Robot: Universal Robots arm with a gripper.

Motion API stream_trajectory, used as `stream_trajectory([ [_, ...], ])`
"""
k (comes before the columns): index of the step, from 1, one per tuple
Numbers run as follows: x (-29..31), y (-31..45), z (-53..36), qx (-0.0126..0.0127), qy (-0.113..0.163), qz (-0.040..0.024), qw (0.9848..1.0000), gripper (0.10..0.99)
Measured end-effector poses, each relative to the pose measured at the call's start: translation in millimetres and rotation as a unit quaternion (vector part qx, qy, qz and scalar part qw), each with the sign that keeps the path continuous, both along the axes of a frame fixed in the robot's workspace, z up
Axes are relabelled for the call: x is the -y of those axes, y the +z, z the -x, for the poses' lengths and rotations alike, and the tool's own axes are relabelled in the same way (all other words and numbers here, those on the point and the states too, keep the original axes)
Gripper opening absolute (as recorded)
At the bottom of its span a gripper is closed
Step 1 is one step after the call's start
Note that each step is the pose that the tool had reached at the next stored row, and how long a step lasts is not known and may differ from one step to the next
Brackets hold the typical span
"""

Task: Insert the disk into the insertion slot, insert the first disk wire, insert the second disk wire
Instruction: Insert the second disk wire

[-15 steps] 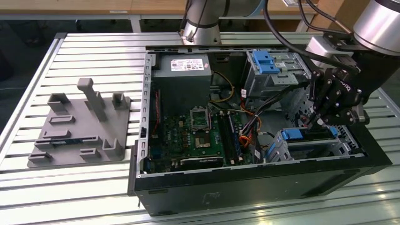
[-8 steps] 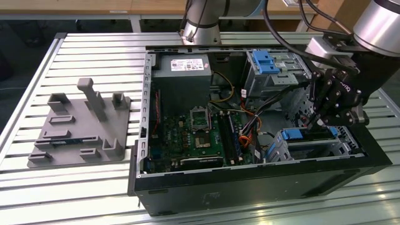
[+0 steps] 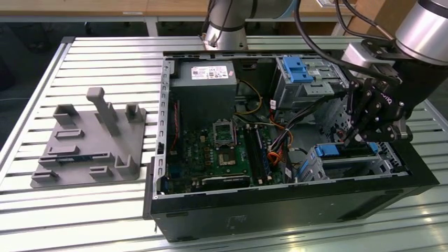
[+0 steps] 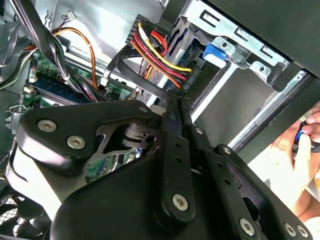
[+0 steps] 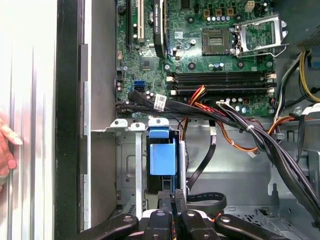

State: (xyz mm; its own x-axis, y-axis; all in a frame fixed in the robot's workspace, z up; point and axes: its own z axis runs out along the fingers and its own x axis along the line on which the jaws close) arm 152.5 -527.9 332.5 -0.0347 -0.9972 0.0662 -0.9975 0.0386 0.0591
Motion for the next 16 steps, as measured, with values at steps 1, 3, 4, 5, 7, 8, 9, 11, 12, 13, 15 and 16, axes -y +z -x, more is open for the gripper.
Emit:
stream_trajectory([
  [1, 0.1, -0.3, -0.1, 0.0, 0.0, 0.0, 1.0, 0.145],
  [3, 0.6, -1.0, -0.3, 0.0, -0.001, 0.0, 1.0, 0.145],
  [4, 1.1, -1.4, -0.4, 0.0, -0.001, 0.0, 1.0, 0.145],
  [5, 1.7, -2.0, -0.4, 0.0, -0.002, 0.0, 1.0, 0.145],
  [7, 3.2, -3.3, -0.5, 0.0, -0.002, -0.0001, 1.0, 0.145],
  [8, 4.0, -3.8, -0.5, 0.0, -0.002, 0.0002, 1.0, 0.145],
  [9, 4.9, -4.2, -0.5, 0.0, -0.002, 0.0003, 1.0, 0.145],
  [11, 6.6, -4.6, -0.4, 0.0, -0.003, 0.0003, 1.0, 0.145],
  [12, 6.9, -4.7, -0.4, 0.0, -0.003, 0.0002, 1.0, 0.157],
  [13, 6.9, -4.3, -0.4, 0.0001, -0.003, 0.0001, 1.0, 0.212],
  [15, 6.9, -0.9, -0.4, 0.0, -0.003, -0.0004, 1.0, 0.275],
  [16, 6.9, 3.3, -0.4, 0.0, -0.003, -0.0001, 1.0, 0.333],
])
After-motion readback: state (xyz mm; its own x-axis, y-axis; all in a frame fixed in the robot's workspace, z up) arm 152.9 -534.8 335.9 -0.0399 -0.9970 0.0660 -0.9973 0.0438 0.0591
